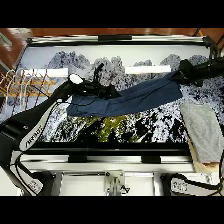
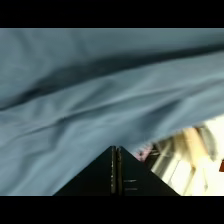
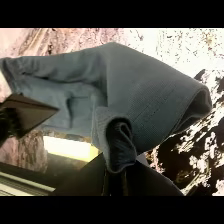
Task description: Fold the shirts.
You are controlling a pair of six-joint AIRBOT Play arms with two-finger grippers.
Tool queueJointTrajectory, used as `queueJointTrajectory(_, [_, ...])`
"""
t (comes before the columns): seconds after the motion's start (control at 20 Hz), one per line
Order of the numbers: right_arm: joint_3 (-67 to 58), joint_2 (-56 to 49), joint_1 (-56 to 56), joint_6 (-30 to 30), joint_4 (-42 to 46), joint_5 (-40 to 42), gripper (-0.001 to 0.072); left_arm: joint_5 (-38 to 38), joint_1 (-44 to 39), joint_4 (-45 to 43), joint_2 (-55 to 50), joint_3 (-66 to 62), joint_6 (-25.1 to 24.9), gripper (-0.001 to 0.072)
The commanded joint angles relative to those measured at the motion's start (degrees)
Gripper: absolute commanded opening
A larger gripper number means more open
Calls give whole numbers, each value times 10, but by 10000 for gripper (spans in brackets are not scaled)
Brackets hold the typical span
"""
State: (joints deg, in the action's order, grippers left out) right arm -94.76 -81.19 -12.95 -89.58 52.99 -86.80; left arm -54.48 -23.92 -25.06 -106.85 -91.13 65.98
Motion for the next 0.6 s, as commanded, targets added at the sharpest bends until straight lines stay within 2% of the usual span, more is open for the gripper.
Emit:
queueJointTrajectory(0.0, [0, 47, 0, -22, -10, -30, 78, 60, -26, -47, -2, 0, 47, 32])
queueJointTrajectory(0.25, [0, 100, -2, -34, -38, -36, 79, 65, -65, -45, -25, 0, 49, 32])
queueJointTrajectory(0.45, [0, 118, 7, -56, -46, -38, 78, 85, -122, 21, -59, -9, 46, 32])
queueJointTrajectory(0.55, [0, 118, 17, -60, -46, -43, 78, 122, -153, 40, -66, -14, 46, 32])
